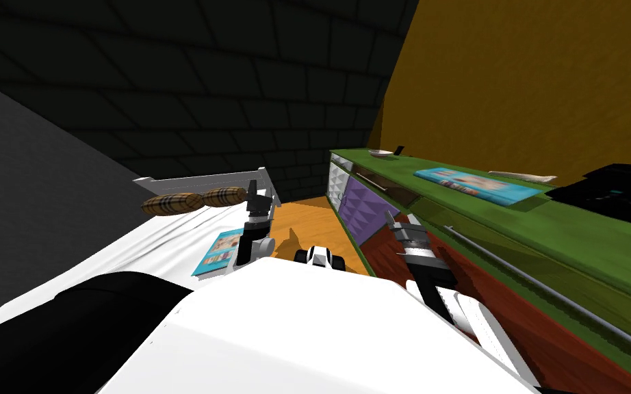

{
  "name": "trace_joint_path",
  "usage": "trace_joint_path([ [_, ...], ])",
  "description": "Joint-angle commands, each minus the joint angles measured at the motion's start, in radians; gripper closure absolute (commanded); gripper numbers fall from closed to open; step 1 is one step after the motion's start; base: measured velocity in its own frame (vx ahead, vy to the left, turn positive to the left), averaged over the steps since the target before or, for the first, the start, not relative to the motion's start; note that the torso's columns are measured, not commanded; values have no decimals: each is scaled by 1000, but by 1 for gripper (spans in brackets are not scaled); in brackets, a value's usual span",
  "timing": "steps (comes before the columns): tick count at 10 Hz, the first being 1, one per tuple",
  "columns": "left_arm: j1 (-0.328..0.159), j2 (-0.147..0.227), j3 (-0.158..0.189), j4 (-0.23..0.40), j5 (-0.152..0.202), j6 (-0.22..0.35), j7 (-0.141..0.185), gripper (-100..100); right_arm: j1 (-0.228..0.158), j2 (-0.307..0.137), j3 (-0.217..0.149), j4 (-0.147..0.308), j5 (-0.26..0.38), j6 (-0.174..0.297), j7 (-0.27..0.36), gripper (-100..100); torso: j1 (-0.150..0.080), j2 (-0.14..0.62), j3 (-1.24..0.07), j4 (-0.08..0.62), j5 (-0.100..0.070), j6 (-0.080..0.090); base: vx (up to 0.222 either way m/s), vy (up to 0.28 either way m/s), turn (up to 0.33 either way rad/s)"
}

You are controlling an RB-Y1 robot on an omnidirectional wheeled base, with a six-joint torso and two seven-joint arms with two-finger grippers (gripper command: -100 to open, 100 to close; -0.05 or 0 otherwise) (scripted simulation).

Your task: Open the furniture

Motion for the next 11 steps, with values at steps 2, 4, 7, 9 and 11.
trace_joint_path([
  [2,0,0,0,0,0,0,0,0,23,-4,-19,11,90,45,51,-100,1,1,1,0,0,0,51,31,88],
  [4,0,0,0,0,0,0,0,0,37,-10,-34,21,142,75,82,-100,1,0,0,0,0,0,69,33,85],
  [7,0,0,0,0,0,0,0,0,62,-25,-65,43,231,134,143,-100,0,2,1,0,0,0,57,27,85],
  [9,0,0,0,0,0,0,0,0,75,-32,-80,56,280,164,173,-100,0,1,1,0,0,0,63,25,82],
  [11,0,0,0,0,0,0,0,0,87,-40,-95,69,330,194,203,-100,0,1,0,0,0,0,64,26,85],
])
